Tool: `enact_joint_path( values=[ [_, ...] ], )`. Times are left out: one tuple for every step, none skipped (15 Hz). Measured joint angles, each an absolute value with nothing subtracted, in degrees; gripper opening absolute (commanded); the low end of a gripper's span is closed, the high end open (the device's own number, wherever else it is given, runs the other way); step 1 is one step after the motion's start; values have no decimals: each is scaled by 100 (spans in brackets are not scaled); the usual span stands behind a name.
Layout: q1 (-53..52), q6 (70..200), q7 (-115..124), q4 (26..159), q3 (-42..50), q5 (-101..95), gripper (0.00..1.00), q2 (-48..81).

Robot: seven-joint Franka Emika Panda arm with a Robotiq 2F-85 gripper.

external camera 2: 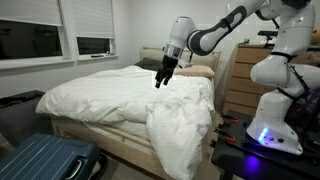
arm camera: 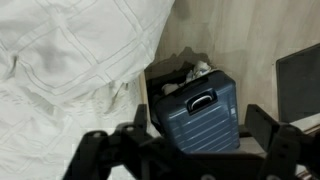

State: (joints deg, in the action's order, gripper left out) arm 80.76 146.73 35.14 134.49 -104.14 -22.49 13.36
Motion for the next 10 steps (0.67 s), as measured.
enact_joint_path(
  values=[
    [8047, 14930, 3710, 13579, -10322, -2249, 100, 1144],
    [8028, 15138, 3900, 13689, -10248, -2248, 100, 947],
    [8015, 15303, 4086, 13782, -10186, -2245, 100, 750],
    [8003, 15411, 4264, 13856, -10132, -2225, 100, 557],
    [7994, 15475, 4450, 13921, -10086, -2179, 100, 368],
    [7990, 15491, 4618, 13970, -10059, -2105, 100, 194],
    [7990, 15492, 4781, 14013, -10048, -2015, 100, 27],
    [7992, 15491, 4916, 14055, -10046, -1896, 100, -127],
    [7731, 15491, 4955, 14099, -9777, -1608, 100, -297],
    [7231, 15491, 4934, 14149, -9260, -1250, 100, -483]
  ],
)
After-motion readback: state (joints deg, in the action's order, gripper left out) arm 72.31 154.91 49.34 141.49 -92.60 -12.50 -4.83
